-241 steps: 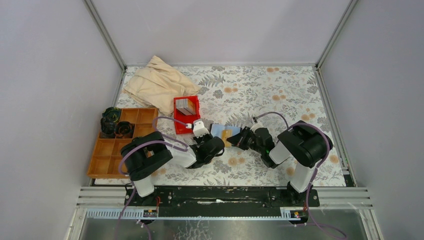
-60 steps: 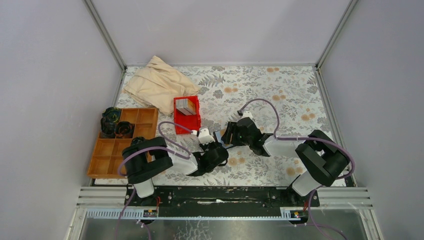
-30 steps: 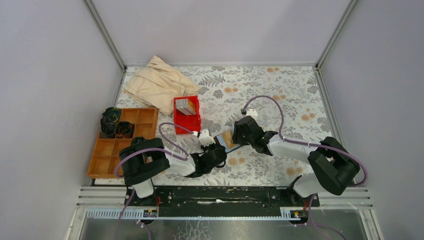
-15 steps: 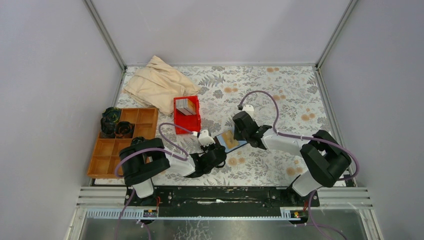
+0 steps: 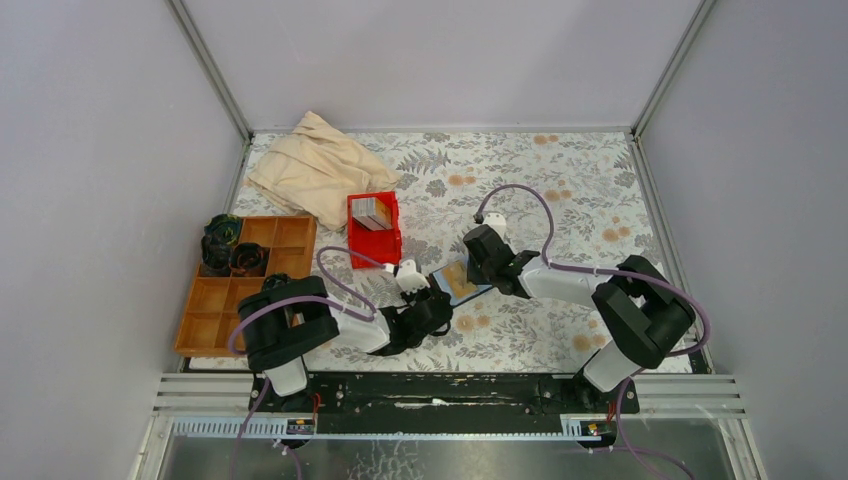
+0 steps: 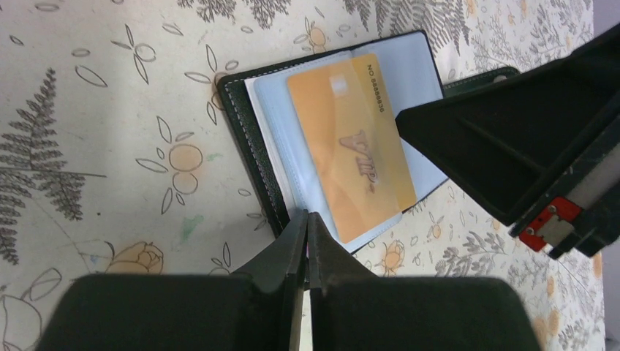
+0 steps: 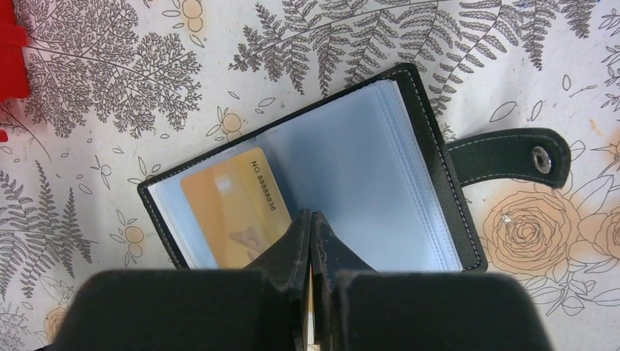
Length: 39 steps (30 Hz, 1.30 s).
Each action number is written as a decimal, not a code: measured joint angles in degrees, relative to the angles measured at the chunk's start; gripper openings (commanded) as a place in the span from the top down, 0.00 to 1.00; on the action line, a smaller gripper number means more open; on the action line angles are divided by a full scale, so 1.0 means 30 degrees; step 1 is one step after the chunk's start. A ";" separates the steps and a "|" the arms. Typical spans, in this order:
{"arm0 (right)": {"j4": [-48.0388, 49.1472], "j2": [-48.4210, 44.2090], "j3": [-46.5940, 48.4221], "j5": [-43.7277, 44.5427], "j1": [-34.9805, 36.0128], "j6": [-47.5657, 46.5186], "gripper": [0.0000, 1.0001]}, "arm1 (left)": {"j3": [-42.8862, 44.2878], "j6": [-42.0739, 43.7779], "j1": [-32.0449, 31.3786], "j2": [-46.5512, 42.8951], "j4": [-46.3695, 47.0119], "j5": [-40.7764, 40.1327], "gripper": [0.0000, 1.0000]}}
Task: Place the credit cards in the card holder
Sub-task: Insert the credit card into the card holder.
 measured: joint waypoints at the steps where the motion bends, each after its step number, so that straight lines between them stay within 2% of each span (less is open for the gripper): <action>1: -0.0007 0.0058 0.0000 -0.0109 0.0000 0.0000 0.99 | -0.0015 -0.0058 0.0000 -0.0044 -0.0022 0.0029 0.92; 15: 0.0189 0.0838 0.0466 -0.0590 0.0707 0.0211 0.99 | -0.1282 -0.0882 -0.0364 -0.1435 0.0211 0.1224 0.89; 24: 0.0525 0.1144 0.0590 -0.0692 0.1056 0.0619 0.99 | -0.1552 -0.1078 -0.0656 -0.3308 -0.2317 0.1260 0.82; 31: 0.1195 0.1413 0.0590 -0.1005 0.1100 0.0889 0.99 | -0.1836 -0.1435 -0.0699 -0.5136 -0.5020 0.0780 0.61; 39: 0.1741 0.1617 0.0583 -0.1173 0.1129 0.1005 1.00 | -0.2237 -0.1530 -0.0729 -0.6535 -0.6375 0.0539 0.53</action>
